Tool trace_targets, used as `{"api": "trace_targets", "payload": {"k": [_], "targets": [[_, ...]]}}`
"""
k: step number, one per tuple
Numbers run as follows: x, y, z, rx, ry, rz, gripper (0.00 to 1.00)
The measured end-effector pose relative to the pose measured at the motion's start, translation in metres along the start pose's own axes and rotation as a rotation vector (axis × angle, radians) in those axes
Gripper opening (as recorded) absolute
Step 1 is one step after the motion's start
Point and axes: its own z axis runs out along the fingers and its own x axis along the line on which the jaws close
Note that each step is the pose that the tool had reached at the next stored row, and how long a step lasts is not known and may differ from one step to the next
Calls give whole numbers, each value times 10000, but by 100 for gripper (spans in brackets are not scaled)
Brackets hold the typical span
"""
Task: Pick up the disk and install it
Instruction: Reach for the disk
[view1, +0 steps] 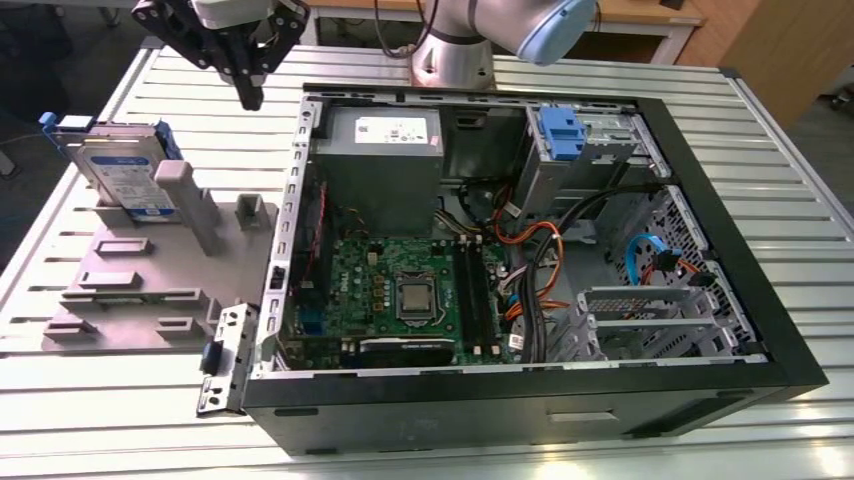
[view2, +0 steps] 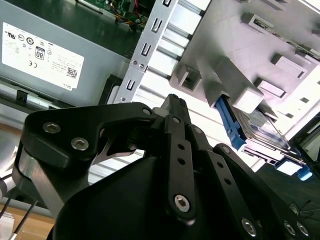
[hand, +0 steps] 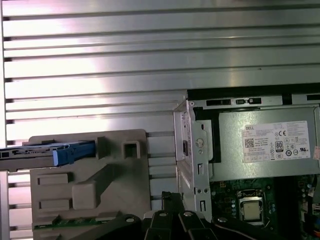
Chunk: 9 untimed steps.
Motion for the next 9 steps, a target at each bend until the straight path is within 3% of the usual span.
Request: {"api": "trace_targets", "payload": {"k": [9], "targets": [[9,-1,-1,1,1,-1,11]]}}
